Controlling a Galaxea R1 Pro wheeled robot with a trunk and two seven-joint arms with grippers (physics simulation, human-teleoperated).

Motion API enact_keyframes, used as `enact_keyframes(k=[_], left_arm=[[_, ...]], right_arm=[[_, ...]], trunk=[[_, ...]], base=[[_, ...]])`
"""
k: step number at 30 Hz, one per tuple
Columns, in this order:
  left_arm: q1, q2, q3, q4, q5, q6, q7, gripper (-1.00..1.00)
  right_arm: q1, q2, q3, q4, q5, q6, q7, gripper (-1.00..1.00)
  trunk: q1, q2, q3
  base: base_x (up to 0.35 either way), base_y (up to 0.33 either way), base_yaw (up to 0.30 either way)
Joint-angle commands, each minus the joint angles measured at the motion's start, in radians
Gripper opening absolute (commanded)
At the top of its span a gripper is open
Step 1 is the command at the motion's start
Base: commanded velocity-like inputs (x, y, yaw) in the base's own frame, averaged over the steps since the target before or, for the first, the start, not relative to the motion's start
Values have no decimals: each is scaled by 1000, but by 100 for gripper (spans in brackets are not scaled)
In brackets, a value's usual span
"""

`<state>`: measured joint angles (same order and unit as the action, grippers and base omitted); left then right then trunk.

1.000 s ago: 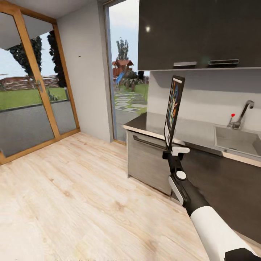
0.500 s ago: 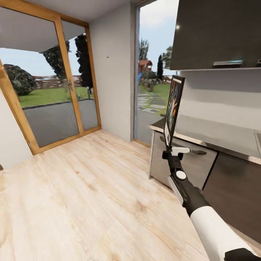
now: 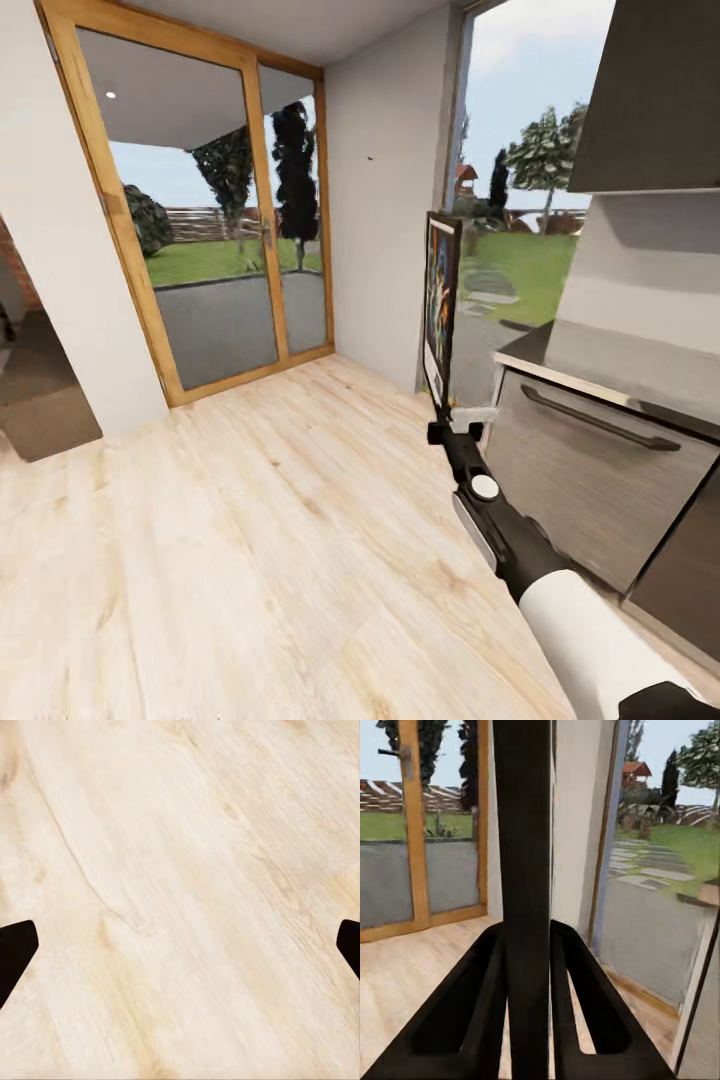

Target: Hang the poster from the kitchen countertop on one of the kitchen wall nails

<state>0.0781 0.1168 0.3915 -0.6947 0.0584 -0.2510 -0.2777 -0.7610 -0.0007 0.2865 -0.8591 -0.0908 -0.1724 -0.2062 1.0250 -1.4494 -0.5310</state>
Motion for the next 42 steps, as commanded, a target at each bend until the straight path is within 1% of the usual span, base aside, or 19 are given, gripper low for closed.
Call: enact_keyframes(k=[1,3,5,6,7,8,9,10,11,12,13,14,15,18,19,21,28,42], left_arm=[[0,0,2,0,6,0,-8,100],[0,0,3,0,7,0,-8,100],[0,0,2,0,7,-1,-8,100],[0,0,1,0,7,-1,-8,100],[0,0,1,0,7,-2,-8,100],[0,0,0,0,7,-3,-8,100],[0,0,0,0,7,-3,-8,100],[0,0,-1,0,8,-3,-8,100],[0,0,-2,0,8,-4,-8,100],[0,0,-2,0,8,-4,-9,100],[0,0,-2,0,8,-5,-9,100],[0,0,-2,0,8,-5,-9,100],[0,0,-2,0,8,-5,-9,100],[0,0,-2,0,8,-5,-9,100],[0,0,-2,0,8,-5,-9,100],[0,0,-2,0,8,-5,-9,100],[0,0,-5,1,8,-4,-9,100],[0,0,-7,1,8,-3,-9,100]], right_arm=[[-1,0,5,2,-12,-6,15,-100],[-1,-1,7,3,-16,-6,90,-100],[-1,-2,6,4,-17,-6,123,-100],[-1,-5,5,5,-20,-6,160,-100],[-1,-11,3,6,-31,-6,212,-100],[-1,-15,2,6,-40,-6,232,-100],[-1,-24,-1,7,-65,-5,279,-100],[-1,-30,-3,7,-80,-5,304,-100],[-1,-40,-7,8,-114,-5,355,-100],[-1,-46,-9,9,-131,-5,380,-100],[-1,-62,-11,10,-164,-4,426,-100],[-1,-70,-12,10,-177,-4,444,-100],[-1,-84,-13,10,-201,-4,476,-100],[-1,-99,-14,11,-230,-4,513,-100],[-1,-105,-14,11,-244,-4,534,-100],[-1,-116,-14,11,-259,-4,568,-100],[0,-124,-13,9,-268,3,591,-100],[0,-125,-12,8,-268,4,593,-100]], trunk=[[0,-1,-1],[0,-1,-1],[0,-1,-1],[0,-1,-1],[0,-1,-1],[0,-1,-1],[0,-1,-1],[0,-1,-1],[0,-1,-1],[0,-1,-1],[0,-1,-1],[0,-1,-1],[0,-1,-1],[0,-1,-1],[0,-1,-1],[0,-1,-1],[0,-1,-1],[0,-1,-1]], base=[[0,252,236],[0,156,124],[0,88,70],[0,50,40],[0,26,20],[0,20,16],[0,13,10],[0,10,8],[0,7,5],[0,5,4],[0,3,3],[0,3,2],[0,2,1],[0,1,1],[0,0,0],[3,0,0],[159,85,0],[289,170,0]])
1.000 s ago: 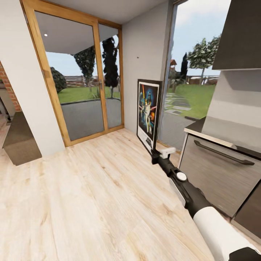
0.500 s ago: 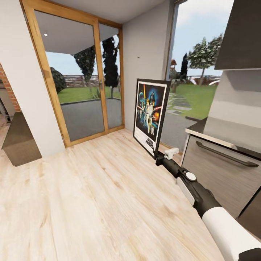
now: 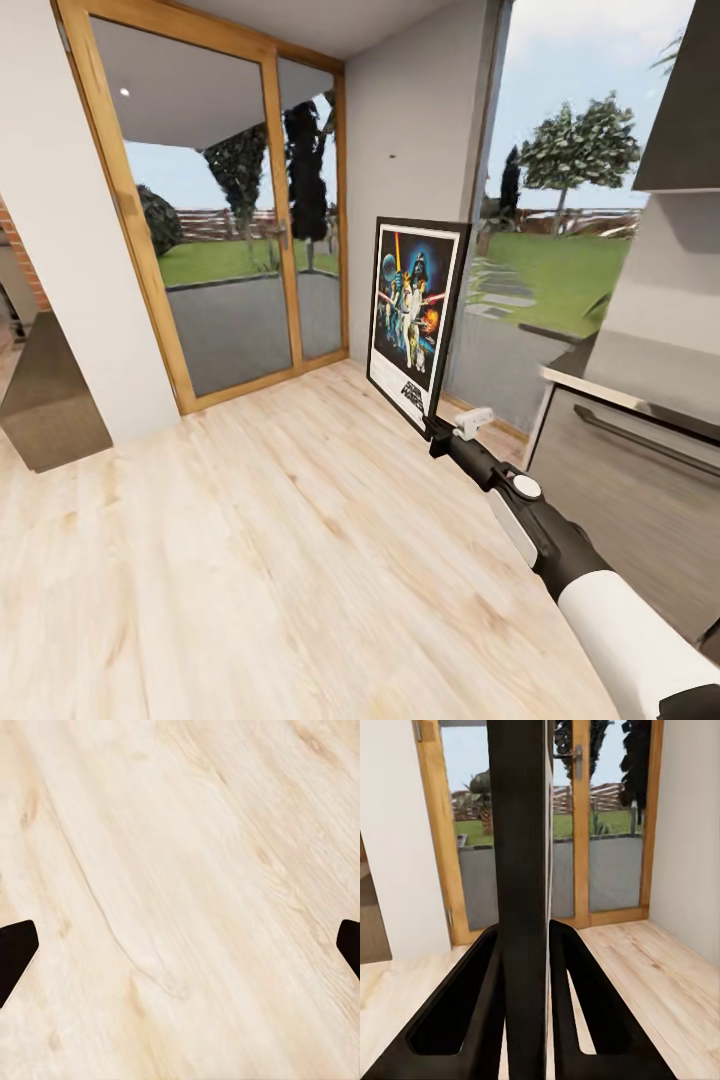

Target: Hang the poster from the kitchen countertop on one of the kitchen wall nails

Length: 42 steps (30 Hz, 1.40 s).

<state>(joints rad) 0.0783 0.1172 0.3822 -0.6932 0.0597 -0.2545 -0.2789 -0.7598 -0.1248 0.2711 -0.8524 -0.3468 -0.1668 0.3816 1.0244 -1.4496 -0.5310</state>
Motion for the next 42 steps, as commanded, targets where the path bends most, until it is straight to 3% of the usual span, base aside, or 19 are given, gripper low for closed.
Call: enact_keyframes(k=[1,11,24,34,40,42], left_arm=[[0,0,2,0,6,0,-8,100],[0,-1,2,0,6,1,-8,100],[0,-1,3,0,6,0,-8,100],[0,0,1,0,6,1,-8,100],[0,0,1,0,6,1,-8,100],[0,0,2,0,6,1,-8,100]], right_arm=[[-1,-1,3,1,-13,-2,5,-100],[-1,-1,3,1,-13,-2,5,-100],[-1,-1,3,1,-13,-2,5,-100],[-1,-1,3,1,-14,-2,6,-100],[-1,-1,3,1,-15,35,15,-100],[-1,-1,2,1,-14,63,46,-100]], trunk=[[1,0,-1],[1,0,-1],[1,0,1],[1,0,2],[1,0,2],[1,0,3]], base=[[296,175,0],[296,175,-8],[120,84,-242],[235,217,-45],[236,271,-194],[221,285,-277]])
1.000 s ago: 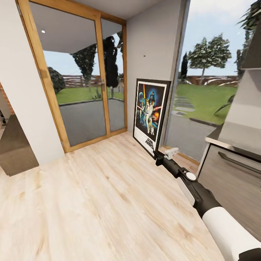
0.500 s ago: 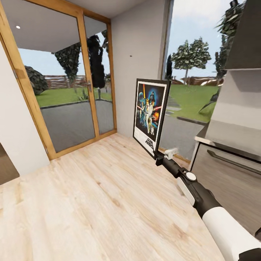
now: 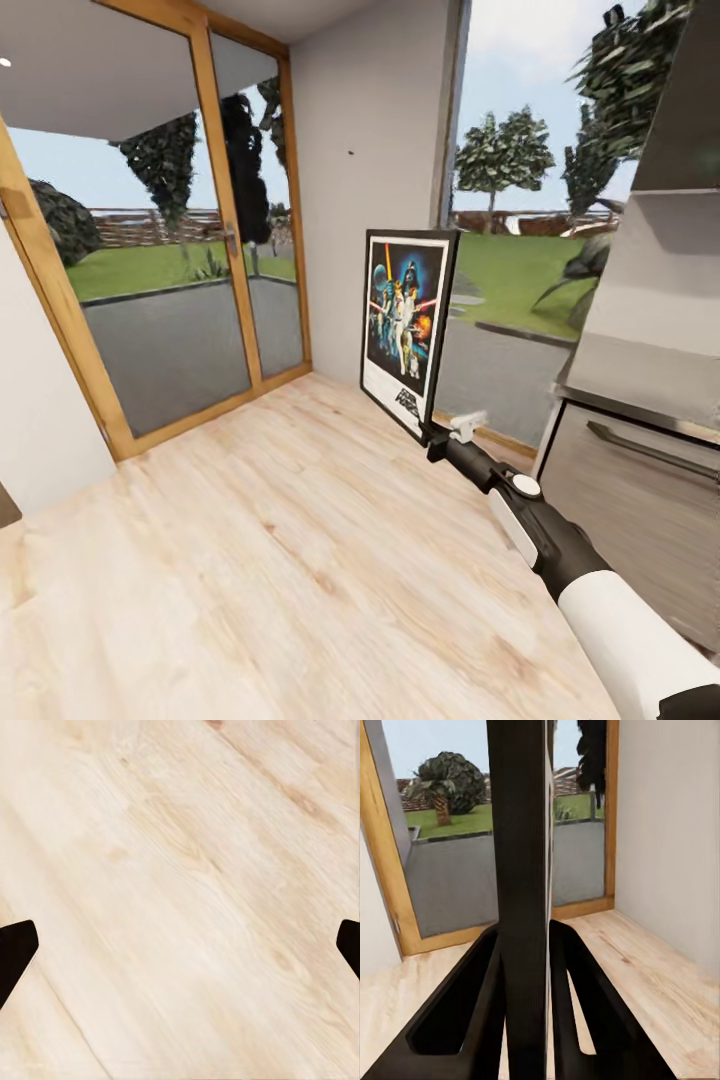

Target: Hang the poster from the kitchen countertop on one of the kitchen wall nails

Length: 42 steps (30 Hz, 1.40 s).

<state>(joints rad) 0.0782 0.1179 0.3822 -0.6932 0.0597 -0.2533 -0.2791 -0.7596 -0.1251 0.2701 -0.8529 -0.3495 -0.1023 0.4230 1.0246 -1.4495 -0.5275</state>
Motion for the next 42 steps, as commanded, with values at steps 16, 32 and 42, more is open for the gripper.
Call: enact_keyframes(k=[16,32,42], left_arm=[[0,0,5,0,6,-1,-8,100],[0,0,7,0,6,-3,-11,100],[0,0,7,0,6,-3,-12,100]], right_arm=[[-1,-1,3,1,-7,18,70,-100],[-1,0,5,0,-9,16,71,-100],[-1,1,6,0,-7,16,71,-100]], trunk=[[0,0,7],[0,0,10],[0,0,10]], base=[[202,297,-297],[124,182,-124],[185,251,35]])
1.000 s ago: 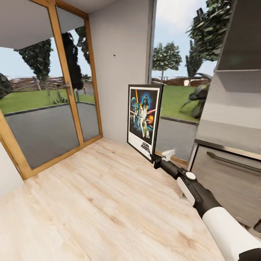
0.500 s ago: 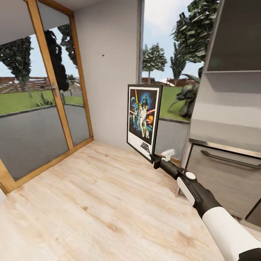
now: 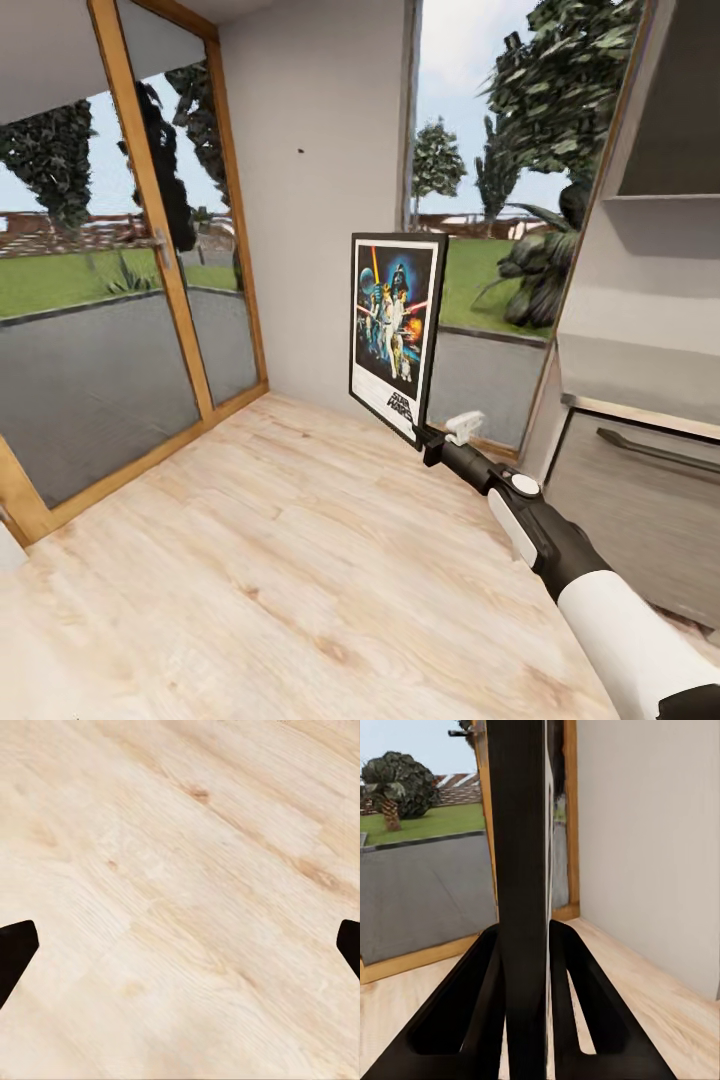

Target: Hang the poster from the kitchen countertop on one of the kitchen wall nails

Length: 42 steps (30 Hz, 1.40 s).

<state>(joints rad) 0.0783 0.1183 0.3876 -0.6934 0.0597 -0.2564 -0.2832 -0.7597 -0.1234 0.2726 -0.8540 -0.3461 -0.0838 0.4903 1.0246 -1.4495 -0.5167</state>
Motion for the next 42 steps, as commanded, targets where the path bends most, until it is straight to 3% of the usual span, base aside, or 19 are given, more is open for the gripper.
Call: enact_keyframes(k=[1,11,22,42], left_arm=[[0,0,2,0,6,0,-8,100],[0,0,2,0,6,0,-8,100],[0,0,2,0,6,0,-8,100],[0,3,2,0,6,-1,-8,100]], right_arm=[[-1,-1,3,1,-10,-2,4,-100],[-1,-1,4,1,-11,-2,4,-100],[-1,-2,4,-1,-14,-2,4,-100],[-1,-1,4,-3,-14,-1,8,-100]], trunk=[[0,-1,-1],[0,-1,-1],[0,-1,-1],[0,-1,3]], base=[[179,263,223],[183,263,249],[188,263,27],[188,263,-187]])
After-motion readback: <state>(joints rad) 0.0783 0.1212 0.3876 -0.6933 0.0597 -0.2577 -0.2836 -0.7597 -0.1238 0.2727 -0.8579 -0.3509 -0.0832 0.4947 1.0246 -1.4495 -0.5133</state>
